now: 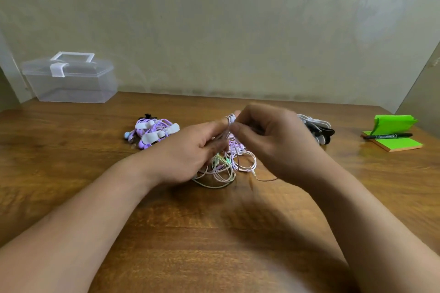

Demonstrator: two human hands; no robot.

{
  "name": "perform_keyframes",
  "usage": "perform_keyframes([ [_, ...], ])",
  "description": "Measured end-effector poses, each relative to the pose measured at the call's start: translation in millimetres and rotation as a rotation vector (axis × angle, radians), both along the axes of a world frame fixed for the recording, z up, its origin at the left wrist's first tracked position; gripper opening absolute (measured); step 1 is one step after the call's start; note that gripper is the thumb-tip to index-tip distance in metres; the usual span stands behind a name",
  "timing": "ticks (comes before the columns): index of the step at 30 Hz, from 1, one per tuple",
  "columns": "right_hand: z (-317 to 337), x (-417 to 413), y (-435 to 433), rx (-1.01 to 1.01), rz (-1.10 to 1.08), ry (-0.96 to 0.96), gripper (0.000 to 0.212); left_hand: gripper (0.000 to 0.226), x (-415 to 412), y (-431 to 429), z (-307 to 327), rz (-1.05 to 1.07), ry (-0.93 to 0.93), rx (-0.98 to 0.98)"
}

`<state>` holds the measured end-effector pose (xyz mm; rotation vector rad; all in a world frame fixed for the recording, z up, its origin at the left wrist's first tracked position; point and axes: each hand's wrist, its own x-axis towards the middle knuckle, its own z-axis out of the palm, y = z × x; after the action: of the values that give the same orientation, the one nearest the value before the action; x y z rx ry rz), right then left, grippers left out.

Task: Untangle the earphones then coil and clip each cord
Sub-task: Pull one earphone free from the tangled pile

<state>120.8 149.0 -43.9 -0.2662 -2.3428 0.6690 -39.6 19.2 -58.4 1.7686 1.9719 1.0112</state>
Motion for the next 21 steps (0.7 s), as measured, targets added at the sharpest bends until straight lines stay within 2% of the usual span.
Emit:
perform_keyframes([
  [2,5.8,3.9,7.0,-0.077,-0.014,0.071,0.016,0.027,6.9,-2.4,5.5,-0.070,-0.028,0.002],
  [5,11.8,6.8,16.2,-0.359,0.087,0.164,0.020,0.023,7.8,-7.8,12.4,-0.218,-0.175,0.011],
  [8,5.6,1.2,16.5,-0.729,0.292,0.166,0.016,0.034,11.6,-11.3,16.0,-0.366,-0.485,0.088],
  [9,0.9,-1.8,16.5,-0.761,0.322,0.154,0.015,0.037,12.9,-10.1,16.6,-0.383,-0.614,0.129],
  [10,-6.0,-5.2,17.0,-0.721,0.316,0.126,0.018,0.040,13.5,-7.5,16.3,-0.374,-0.715,0.179],
  [12,-15.9,-10.9,12.8,-0.532,0.229,0.036,0.023,0.042,8.1,0.1,13.7,-0.268,-0.765,0.294],
  [16,-20.4,-15.6,-7.4,-0.253,0.121,-0.118,0.020,0.045,-5.0,10.6,3.9,-0.029,-0.545,0.424],
  [19,-17.5,-16.6,-16.7,-0.095,0.075,-0.169,0.020,0.047,-7.5,9.4,1.8,0.097,-0.378,0.448],
  [21,-13.8,-14.4,-16.6,-0.041,0.041,-0.156,0.022,0.048,-10.2,7.7,0.9,0.154,-0.238,0.396],
])
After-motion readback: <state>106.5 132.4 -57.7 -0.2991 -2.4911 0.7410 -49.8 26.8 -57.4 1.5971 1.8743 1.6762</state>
